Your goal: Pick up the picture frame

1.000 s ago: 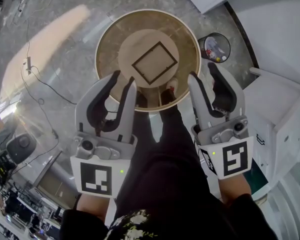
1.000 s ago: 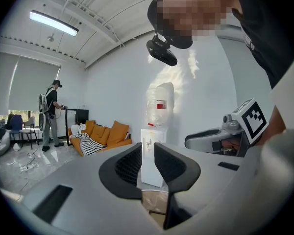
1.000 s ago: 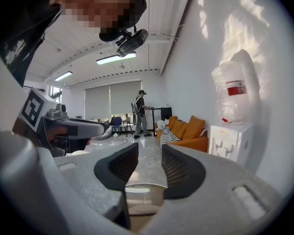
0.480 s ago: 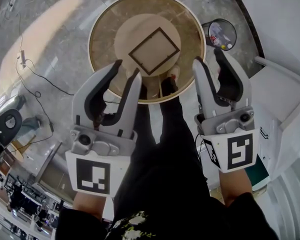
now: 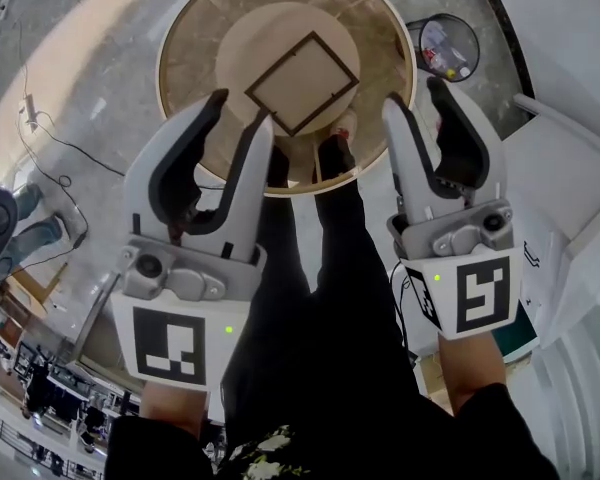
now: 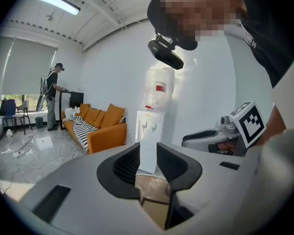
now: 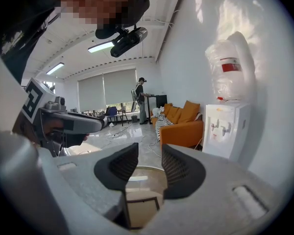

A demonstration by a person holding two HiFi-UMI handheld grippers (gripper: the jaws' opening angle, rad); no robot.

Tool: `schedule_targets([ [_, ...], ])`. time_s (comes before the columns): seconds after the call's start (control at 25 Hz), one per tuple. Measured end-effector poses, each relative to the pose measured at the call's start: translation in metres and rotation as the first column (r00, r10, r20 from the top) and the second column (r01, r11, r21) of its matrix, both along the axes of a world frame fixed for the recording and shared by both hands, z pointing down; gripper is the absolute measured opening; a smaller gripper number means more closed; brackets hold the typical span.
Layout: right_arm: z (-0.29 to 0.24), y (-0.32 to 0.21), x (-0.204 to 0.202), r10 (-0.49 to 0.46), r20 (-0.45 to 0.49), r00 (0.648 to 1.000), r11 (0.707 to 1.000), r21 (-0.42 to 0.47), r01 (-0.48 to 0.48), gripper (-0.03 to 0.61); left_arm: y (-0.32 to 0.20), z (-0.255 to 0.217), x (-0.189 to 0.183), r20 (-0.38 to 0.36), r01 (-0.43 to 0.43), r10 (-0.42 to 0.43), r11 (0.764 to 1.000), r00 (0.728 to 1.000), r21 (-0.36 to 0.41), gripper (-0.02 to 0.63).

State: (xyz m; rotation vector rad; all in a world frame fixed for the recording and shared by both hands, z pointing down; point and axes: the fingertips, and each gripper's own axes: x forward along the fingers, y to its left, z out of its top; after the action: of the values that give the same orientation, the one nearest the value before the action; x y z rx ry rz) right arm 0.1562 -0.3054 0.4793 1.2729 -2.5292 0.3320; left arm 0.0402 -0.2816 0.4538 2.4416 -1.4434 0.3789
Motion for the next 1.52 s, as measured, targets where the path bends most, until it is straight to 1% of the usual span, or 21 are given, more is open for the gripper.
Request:
schedule_targets([
  [0.24,0.042,-0.004,-0.004,-0.005,-0.01,1.0,0.999,-0.043,0.004,0.149,-0.004,0.039,-0.004,-0.004,0.009,-0.009,0.999,1.0,-0.045,0.118],
  [0.44,0.069,-0.005,-0.008,-0.023,-0.033,0.999,0.998,-0.054,0.021,0.149,-0.01,0.064,-0.004,0.02,0.002,0.0,0.998,1.0,-0.06,0.13],
  [0.56,0.085,-0.002,-0.007,-0.026,-0.039,0.999,0.997,-0.073,0.023,0.15,-0.012,0.078,-0.001,0.018,0.005,-0.003,0.997,1.0,-0.072,0.14],
  [0.76,0.106,-0.005,-0.013,-0.037,-0.046,0.998,0.996,-0.089,0.033,0.15,-0.013,0.102,0.0,0.054,-0.038,0.043,0.996,0.998,-0.086,0.15],
  [0.96,0.128,-0.003,-0.01,-0.007,-0.022,1.0,0.992,-0.13,0.004,0.15,-0.009,0.129,-0.007,0.062,-0.001,0.008,0.994,0.998,-0.11,0.153],
  [1.16,0.156,0.005,-0.013,-0.017,-0.044,0.999,0.987,-0.162,0.009,0.15,-0.004,0.16,-0.011,0.071,-0.011,0.023,0.987,0.997,-0.158,0.158],
  [1.52,0.196,0.011,-0.015,-0.007,-0.049,0.999,0.979,-0.206,-0.004,0.15,-0.009,0.194,-0.01,0.083,-0.042,0.056,0.986,0.995,-0.164,0.158],
])
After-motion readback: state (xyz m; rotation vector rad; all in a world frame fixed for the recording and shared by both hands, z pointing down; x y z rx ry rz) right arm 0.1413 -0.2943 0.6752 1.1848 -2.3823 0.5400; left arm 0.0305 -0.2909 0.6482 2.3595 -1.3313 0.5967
